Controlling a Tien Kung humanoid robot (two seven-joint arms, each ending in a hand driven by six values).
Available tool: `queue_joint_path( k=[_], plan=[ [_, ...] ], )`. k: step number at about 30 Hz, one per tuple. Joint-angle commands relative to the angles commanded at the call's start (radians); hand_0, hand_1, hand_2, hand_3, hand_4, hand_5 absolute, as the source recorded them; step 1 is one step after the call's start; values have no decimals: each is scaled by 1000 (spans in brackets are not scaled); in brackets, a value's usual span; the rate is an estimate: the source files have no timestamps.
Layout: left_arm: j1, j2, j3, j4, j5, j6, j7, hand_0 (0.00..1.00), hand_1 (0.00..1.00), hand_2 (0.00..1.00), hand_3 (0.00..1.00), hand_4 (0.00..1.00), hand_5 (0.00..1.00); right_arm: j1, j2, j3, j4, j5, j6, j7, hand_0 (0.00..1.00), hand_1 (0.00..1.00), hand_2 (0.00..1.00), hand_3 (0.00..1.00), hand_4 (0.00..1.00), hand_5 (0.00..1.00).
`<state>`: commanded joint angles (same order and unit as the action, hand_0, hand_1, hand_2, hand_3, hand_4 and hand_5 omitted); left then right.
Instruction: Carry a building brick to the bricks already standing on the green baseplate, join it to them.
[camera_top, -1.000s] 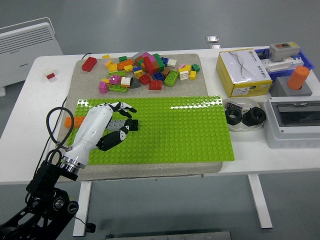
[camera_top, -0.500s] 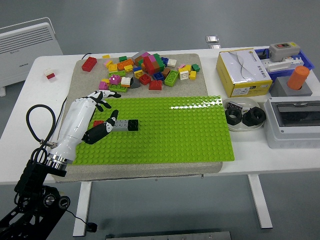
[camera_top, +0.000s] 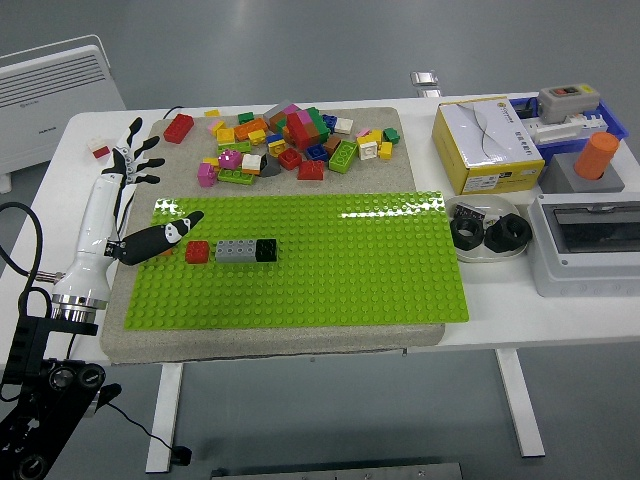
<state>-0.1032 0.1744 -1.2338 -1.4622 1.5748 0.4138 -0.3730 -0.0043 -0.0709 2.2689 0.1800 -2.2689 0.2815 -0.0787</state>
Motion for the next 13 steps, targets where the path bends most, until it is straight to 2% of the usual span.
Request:
queue_joint_path(
  k=[1, 4, 6, 7, 13],
  plan=[
    [-2, 0, 1, -1, -27, 10, -2, 287, 182, 344, 882, 970, 2, 1, 0, 0, 0, 0, 2, 2, 645, 485, 654, 715, 842, 998],
    [-9, 1, 2, -8, -97, 56, 6, 287, 182, 344, 882, 970, 2, 5, 1, 0, 0, 0, 8, 10, 645, 485, 654, 715, 842, 998],
    [-15, 2, 3, -13, -104, 93, 23, 287, 182, 344, 882, 970, 2, 9, 1, 0, 0, 0, 11, 15, 645, 485, 654, 715, 842, 998],
    [-19, 3, 3, -15, -88, 115, 34, 289, 114, 200, 850, 973, 2, 10, 1, 0, 0, 0, 12, 19, 638, 480, 650, 712, 834, 998],
    [-29, 14, -34, -24, 82, 227, 96, 289, 114, 200, 850, 973, 2, 19, 5, 0, 0, 0, 17, 33, 638, 480, 650, 712, 834, 998]
  ],
)
